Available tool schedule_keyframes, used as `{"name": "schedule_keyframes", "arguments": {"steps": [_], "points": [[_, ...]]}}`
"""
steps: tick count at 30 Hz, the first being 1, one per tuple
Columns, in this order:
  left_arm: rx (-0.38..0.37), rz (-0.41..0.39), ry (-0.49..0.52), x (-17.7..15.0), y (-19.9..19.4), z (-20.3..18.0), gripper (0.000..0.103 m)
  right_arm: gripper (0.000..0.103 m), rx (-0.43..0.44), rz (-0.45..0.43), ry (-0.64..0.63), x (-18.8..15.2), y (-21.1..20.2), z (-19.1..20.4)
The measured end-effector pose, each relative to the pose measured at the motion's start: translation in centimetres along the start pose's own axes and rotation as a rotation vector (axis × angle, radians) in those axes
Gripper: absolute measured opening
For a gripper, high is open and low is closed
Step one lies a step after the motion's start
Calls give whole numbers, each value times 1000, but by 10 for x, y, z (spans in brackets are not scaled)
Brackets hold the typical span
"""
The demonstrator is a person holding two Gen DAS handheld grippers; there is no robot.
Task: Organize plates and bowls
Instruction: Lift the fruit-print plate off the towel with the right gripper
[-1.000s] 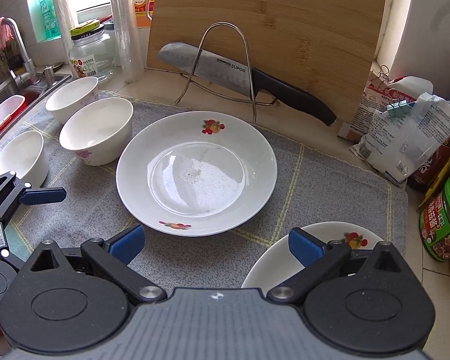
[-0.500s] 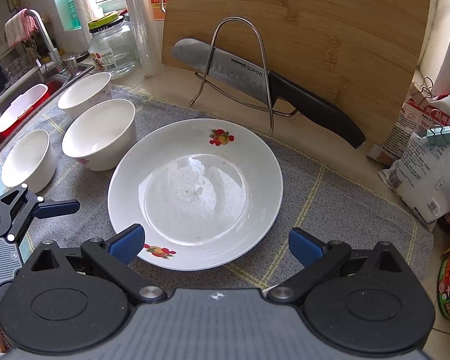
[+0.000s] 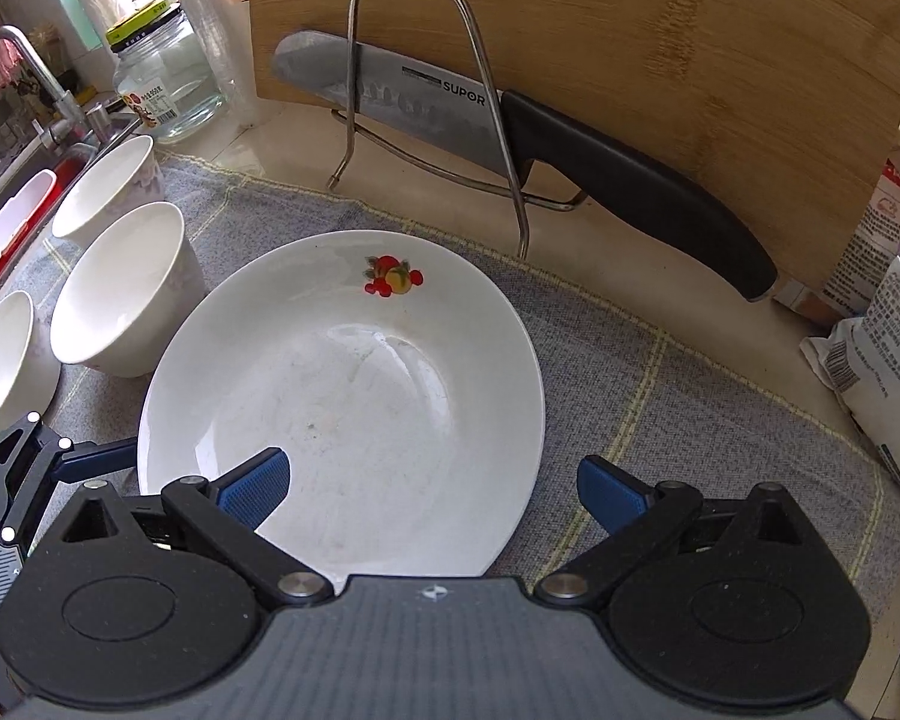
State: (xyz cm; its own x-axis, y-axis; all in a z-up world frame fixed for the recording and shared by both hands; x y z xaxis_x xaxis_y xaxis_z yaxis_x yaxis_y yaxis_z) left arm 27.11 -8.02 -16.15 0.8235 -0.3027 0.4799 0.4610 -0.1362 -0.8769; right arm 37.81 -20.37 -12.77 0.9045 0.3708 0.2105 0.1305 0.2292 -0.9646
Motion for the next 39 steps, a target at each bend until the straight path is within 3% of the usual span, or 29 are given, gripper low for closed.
{"name": "schedule_keyframes", "arguments": {"steps": [12,28,34,39], "points": [[-27,-5,4,7,5,3,103,103,37,67,-33,12,19,-7],[-57,-27,50,17,12,5,103,103,88,27,-63,30,22,-12],[-76,-63,88,16,13,5,103,103,67,31,-89,33,25,-6],[-86,-89,109,14,13,6,103,103,150,37,-105,36,24,-4]]}}
Point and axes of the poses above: each gripper's, at about its wrist camera, not at the fingertips, and y roughly the way its jaws point, z to its left, x to its top, the point moved 5 cm from there along y, roughly the way its jaws point, and after that the axes turned 13 degrees about z, right-handed, at the moved point
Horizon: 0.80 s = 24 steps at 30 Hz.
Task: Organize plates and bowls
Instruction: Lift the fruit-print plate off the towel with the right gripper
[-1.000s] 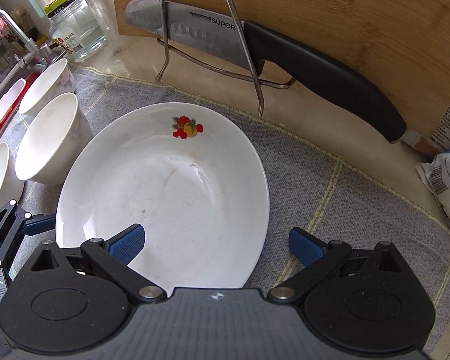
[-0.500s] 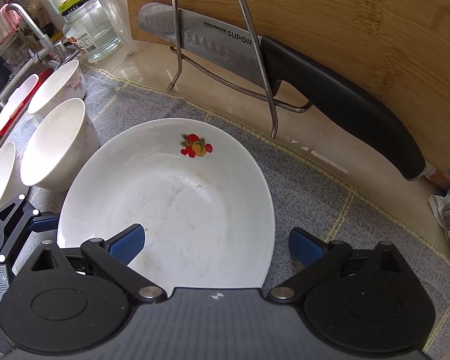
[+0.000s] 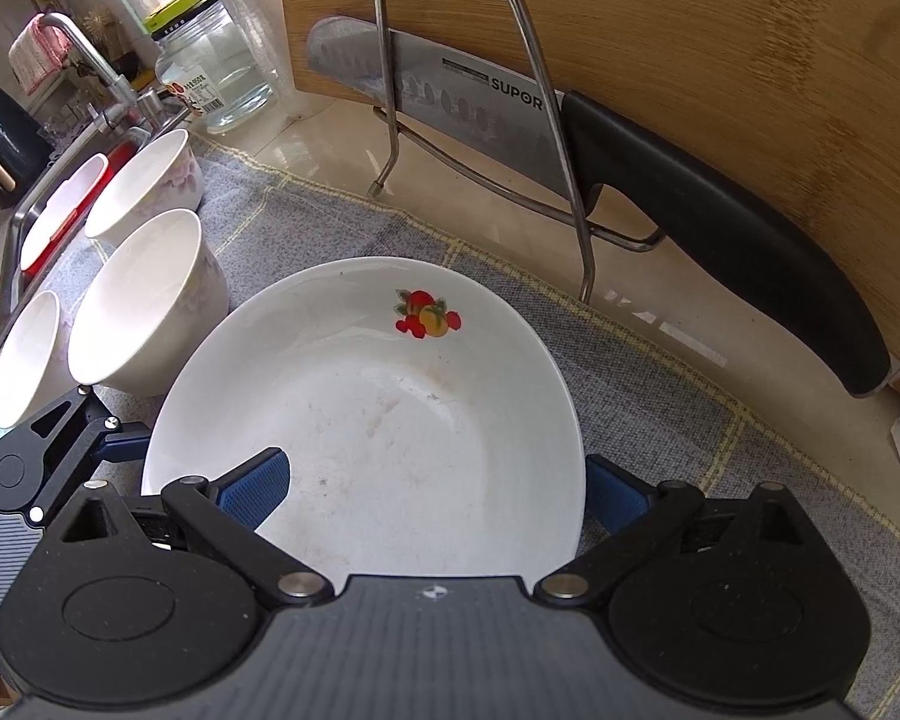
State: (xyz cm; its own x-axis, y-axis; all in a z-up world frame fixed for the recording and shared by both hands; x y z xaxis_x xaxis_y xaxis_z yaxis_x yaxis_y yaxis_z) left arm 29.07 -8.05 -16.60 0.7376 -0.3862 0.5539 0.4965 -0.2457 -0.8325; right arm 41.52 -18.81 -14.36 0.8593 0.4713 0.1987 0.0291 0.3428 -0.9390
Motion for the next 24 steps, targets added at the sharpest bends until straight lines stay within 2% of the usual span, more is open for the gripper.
{"name": "schedule_keyframes", "arguments": {"steps": [7,15,20,24], "points": [[-5,-25,17,-4,-2,3,103,103,101,18,1,5,-4,-9],[-15,-34,30,-5,-3,8,103,103,162,31,9,13,-6,-15],[-15,-43,30,-6,-3,8,103,90,185,27,11,17,-7,-17],[-17,-42,30,-6,-3,8,103,89,195,33,17,20,-6,-18]]}}
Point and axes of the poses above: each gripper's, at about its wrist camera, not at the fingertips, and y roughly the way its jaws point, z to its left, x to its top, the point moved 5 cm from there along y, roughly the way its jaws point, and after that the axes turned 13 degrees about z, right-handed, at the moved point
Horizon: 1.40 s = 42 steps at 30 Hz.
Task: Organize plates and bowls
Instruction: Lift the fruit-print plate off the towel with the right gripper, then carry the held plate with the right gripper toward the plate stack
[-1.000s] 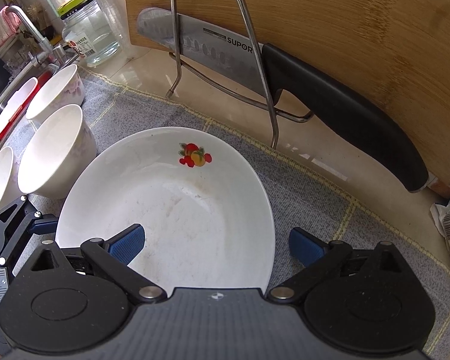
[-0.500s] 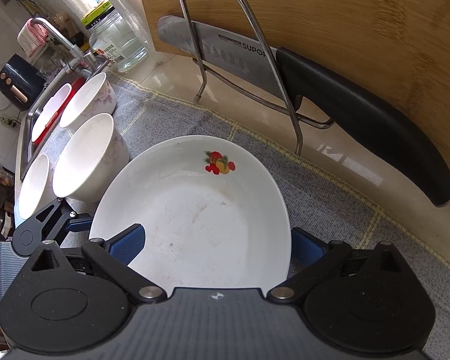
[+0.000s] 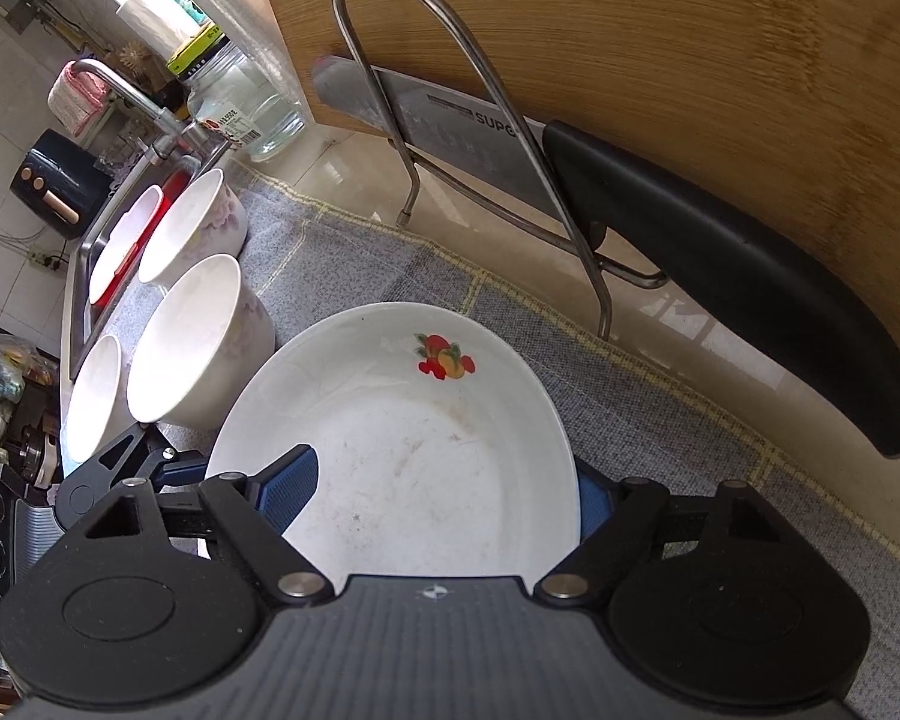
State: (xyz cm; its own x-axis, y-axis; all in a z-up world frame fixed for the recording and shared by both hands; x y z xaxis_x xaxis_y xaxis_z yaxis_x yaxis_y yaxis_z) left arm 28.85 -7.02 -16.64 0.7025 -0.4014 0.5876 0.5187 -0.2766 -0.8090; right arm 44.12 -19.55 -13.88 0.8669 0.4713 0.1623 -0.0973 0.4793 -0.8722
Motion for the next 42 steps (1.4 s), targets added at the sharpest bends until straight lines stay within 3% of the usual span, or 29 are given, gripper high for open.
{"name": "schedule_keyframes", "arguments": {"steps": [11,26,42], "points": [[29,-23,55,1,-2,-7,103,89,1,18,-17,-5,-1,3],[19,-21,44,2,0,-3,103,90,35,0,-45,9,1,1],[35,-7,59,-1,-4,-3,103,90,-2,12,-59,-8,-2,15]]}}
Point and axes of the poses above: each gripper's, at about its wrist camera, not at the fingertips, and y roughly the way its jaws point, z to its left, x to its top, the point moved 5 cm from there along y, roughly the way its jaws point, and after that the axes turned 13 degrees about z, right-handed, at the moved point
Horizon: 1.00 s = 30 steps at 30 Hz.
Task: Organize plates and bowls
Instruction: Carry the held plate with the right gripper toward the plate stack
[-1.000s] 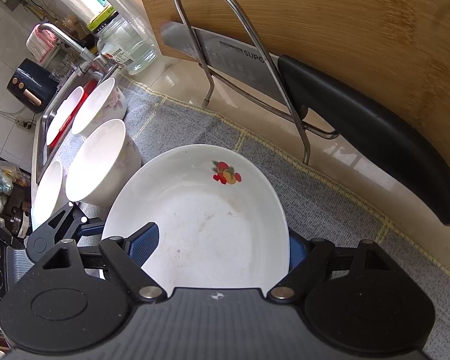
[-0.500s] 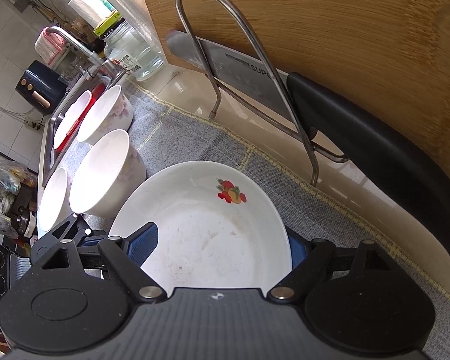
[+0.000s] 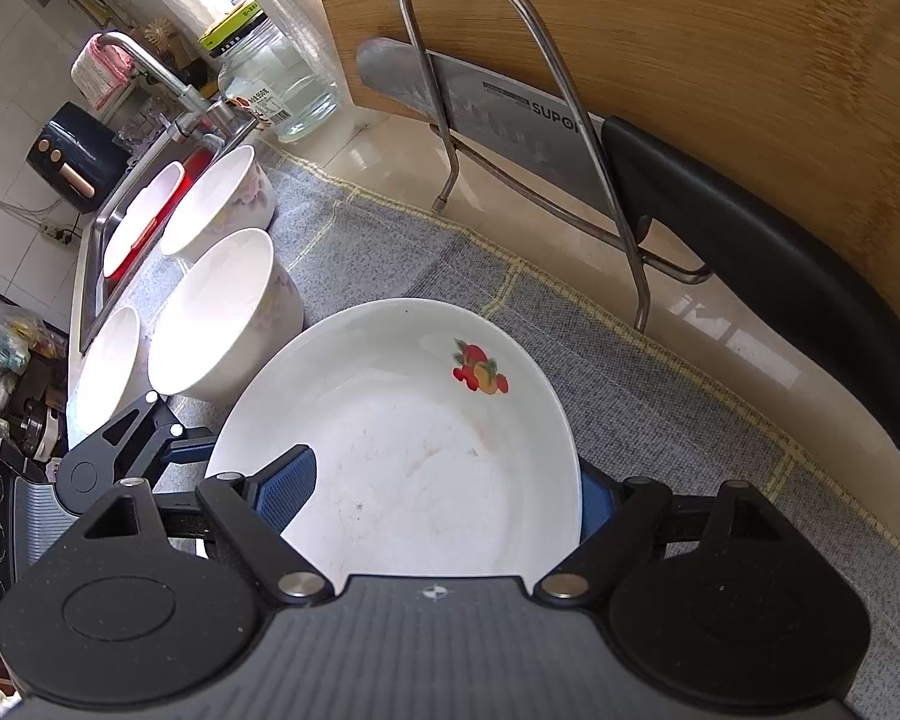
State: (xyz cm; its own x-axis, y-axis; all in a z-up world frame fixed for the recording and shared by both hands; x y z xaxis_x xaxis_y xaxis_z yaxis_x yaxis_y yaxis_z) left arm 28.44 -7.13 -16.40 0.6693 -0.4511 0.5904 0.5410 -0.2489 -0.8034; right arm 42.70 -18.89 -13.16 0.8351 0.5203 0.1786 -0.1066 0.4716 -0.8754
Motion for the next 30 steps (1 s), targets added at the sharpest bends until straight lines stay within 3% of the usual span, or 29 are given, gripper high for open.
{"name": "schedule_keyframes", "arguments": {"steps": [30], "points": [[14,4,40,-1,-38,-13,102,90,-27,-40,-28,-27,-21,30]]}}
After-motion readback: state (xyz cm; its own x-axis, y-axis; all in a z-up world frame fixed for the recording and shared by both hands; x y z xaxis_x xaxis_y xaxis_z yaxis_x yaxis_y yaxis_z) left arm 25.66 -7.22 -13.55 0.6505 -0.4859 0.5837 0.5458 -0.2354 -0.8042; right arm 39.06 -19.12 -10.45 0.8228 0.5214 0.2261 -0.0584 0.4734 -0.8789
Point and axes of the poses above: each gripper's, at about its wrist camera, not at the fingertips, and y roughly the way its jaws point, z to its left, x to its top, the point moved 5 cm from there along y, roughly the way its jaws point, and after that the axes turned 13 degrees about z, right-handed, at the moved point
